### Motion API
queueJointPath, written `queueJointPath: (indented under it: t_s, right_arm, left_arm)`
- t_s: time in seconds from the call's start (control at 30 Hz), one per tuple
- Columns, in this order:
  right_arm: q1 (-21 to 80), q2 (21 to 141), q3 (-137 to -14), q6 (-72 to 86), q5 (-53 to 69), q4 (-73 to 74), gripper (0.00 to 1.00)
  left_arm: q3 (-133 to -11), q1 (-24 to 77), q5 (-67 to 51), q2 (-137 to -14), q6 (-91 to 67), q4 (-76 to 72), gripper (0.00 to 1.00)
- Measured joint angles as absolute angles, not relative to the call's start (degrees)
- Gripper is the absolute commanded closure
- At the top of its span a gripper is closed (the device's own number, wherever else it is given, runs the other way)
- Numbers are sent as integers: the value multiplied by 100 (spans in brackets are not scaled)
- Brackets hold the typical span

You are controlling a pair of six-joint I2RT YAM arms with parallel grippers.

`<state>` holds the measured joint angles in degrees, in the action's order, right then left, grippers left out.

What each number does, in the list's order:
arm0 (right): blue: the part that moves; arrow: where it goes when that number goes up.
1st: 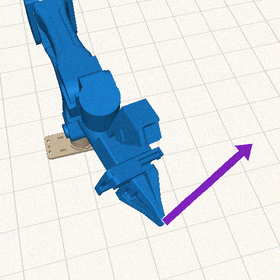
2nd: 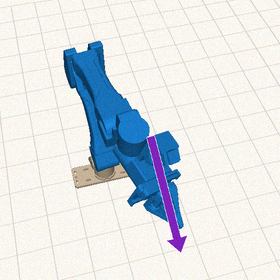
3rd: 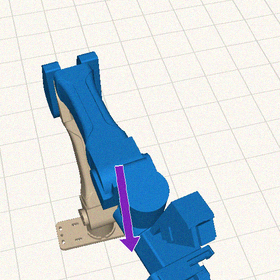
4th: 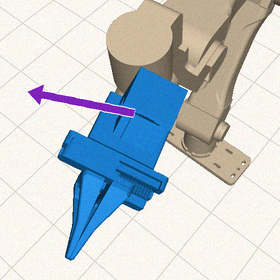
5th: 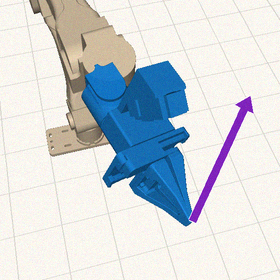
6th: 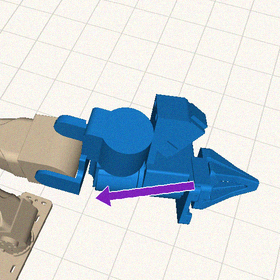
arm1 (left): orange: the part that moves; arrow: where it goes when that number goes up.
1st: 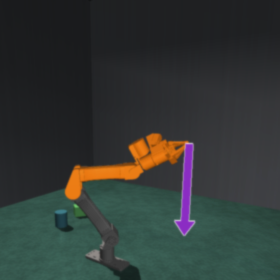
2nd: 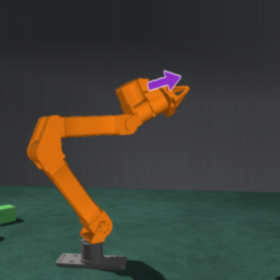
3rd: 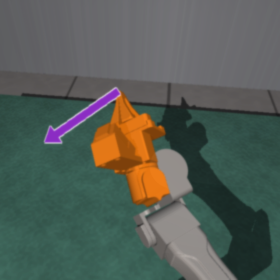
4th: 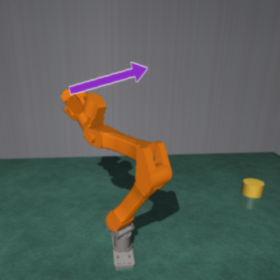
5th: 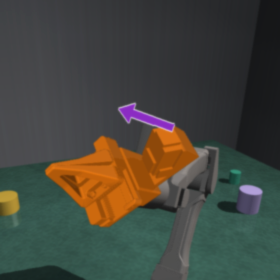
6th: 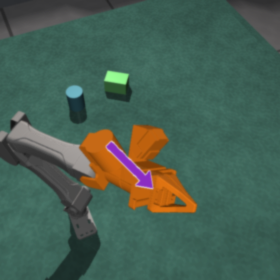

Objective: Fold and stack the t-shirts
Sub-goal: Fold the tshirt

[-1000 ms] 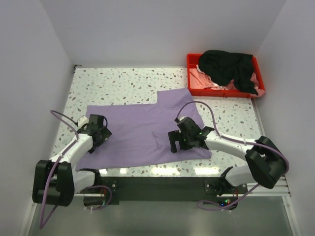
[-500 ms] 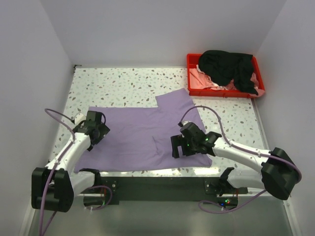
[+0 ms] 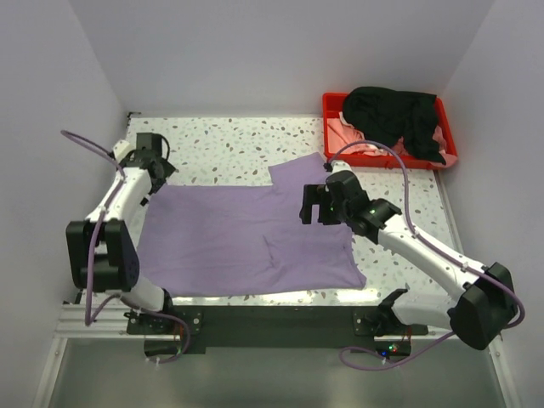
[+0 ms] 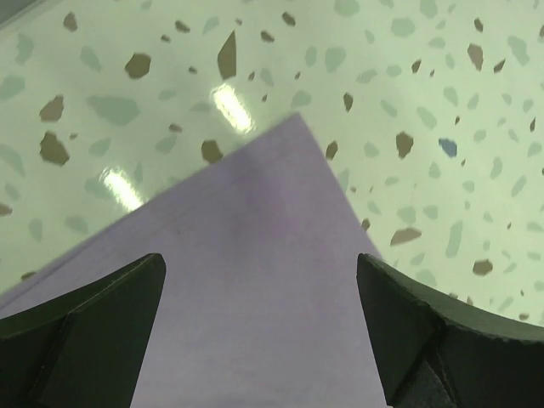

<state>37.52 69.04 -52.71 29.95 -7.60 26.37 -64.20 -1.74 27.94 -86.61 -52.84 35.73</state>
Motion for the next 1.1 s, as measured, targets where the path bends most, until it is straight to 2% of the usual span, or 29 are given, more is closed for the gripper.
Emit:
queueJointPath:
  t_s: [0.07, 0.1, 0.2, 0.4, 0.87, 0.93, 1.1]
  right_arm:
    - [3684, 6938, -5271, 2919, -799, 2692, 1]
    - [3682, 6941, -5271, 2891, -803, 2718, 1]
    - [3647, 6941, -5271, 2823, -808, 2816, 1]
    - [3509, 6941, -5229, 2735, -832, 2877, 1]
    - [3435, 6919, -4956, 2696, -845, 3028, 1]
    - [3426, 6919, -4947, 2694, -847, 3059, 1]
    - [3415, 6917, -4947, 2689, -904, 3127, 1]
  left_arm:
    - [-6938, -303, 2797, -9277, -5157, 3559, 1]
    - [-7183, -360, 2783, -9568, -5098, 3551, 6]
    - [-7942, -489, 2742, -10453, -4882, 3658, 13]
    - [-8667, -552, 2620, -11552, -4644, 3730, 18]
    - [-9428, -666, 2707, -12473, -4475, 3907, 42]
    - [-9360, -668, 2700, -12453, -4501, 3820, 49]
    - [-9059, -668, 2679, -12296, -4565, 3597, 52]
